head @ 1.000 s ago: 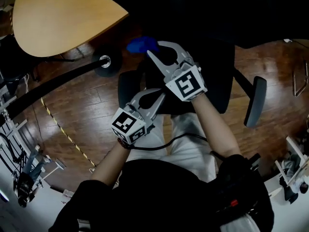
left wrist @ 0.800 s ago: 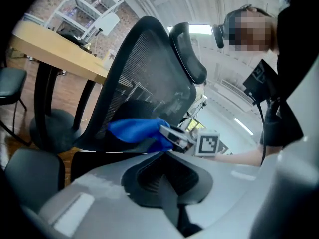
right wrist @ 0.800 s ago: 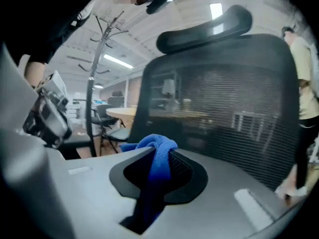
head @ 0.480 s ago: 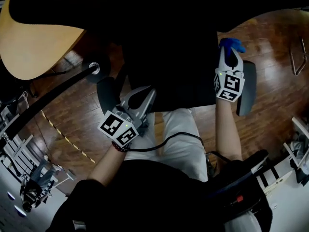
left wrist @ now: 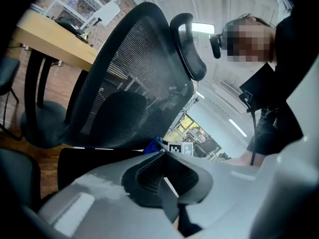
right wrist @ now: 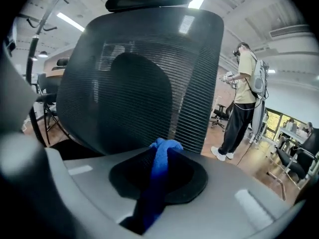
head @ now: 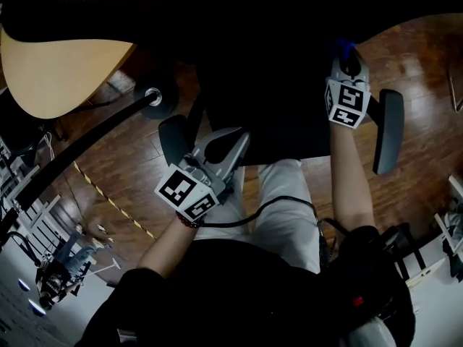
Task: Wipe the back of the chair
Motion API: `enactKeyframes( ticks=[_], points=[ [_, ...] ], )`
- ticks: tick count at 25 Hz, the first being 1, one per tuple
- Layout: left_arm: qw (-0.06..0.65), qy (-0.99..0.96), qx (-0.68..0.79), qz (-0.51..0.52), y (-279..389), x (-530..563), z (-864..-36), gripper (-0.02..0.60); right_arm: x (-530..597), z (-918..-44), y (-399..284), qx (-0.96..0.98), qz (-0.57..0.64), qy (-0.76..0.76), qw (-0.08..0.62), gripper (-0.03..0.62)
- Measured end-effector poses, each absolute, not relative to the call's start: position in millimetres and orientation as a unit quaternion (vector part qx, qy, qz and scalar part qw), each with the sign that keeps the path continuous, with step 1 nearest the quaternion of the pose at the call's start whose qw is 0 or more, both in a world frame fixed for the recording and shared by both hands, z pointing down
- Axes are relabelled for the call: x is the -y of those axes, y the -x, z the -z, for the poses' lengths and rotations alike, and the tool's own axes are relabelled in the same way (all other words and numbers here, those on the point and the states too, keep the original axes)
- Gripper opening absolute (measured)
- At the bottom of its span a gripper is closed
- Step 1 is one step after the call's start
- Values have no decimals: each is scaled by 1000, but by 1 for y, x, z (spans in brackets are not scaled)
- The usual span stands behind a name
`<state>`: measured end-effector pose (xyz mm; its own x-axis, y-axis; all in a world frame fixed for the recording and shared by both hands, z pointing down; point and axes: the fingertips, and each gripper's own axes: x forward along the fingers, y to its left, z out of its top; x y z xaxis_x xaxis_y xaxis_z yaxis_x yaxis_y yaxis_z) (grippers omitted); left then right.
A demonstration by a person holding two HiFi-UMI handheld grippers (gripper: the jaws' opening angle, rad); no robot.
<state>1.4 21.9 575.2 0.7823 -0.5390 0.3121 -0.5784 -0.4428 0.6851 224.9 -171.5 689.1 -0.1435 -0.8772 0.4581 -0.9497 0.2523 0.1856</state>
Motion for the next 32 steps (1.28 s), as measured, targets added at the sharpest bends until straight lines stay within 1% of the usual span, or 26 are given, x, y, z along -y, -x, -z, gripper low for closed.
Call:
enactKeyframes(
  ticks=[3,10,12,14,16,21,24,26,28,30,32],
  points=[
    [409,-850,332,-14,7,-21,-571,6,170,-687,-191,779,-59,-575,244,48],
    [421,-840,341,15,33,-24,-562,6,154,-688,-64,851,-23,-464,243,48],
    [423,-838,345,16,41,-28,-563,6,146,-693,-32,864,-37,-446,231,48],
    [427,-835,347,8,46,-35,-569,6,137,-701,-4,872,-79,-434,211,48],
    [438,-831,344,7,46,-45,-572,6,123,-708,34,886,-95,-402,210,48],
    [447,-824,345,38,46,-50,-561,6,90,-711,126,922,-78,-304,224,48],
    [454,-817,353,47,52,-52,-566,6,79,-707,172,940,-72,-258,210,48],
    [452,-814,361,50,54,-50,-568,6,79,-698,179,946,-81,-249,190,48],
    [444,-817,366,45,54,-46,-567,6,83,-686,162,945,-93,-260,173,48],
    [427,-824,372,23,54,-43,-567,6,85,-676,124,940,-96,-279,171,48],
    [407,-830,382,-8,58,-41,-577,6,86,-677,69,925,-101,-311,192,48]
  ],
)
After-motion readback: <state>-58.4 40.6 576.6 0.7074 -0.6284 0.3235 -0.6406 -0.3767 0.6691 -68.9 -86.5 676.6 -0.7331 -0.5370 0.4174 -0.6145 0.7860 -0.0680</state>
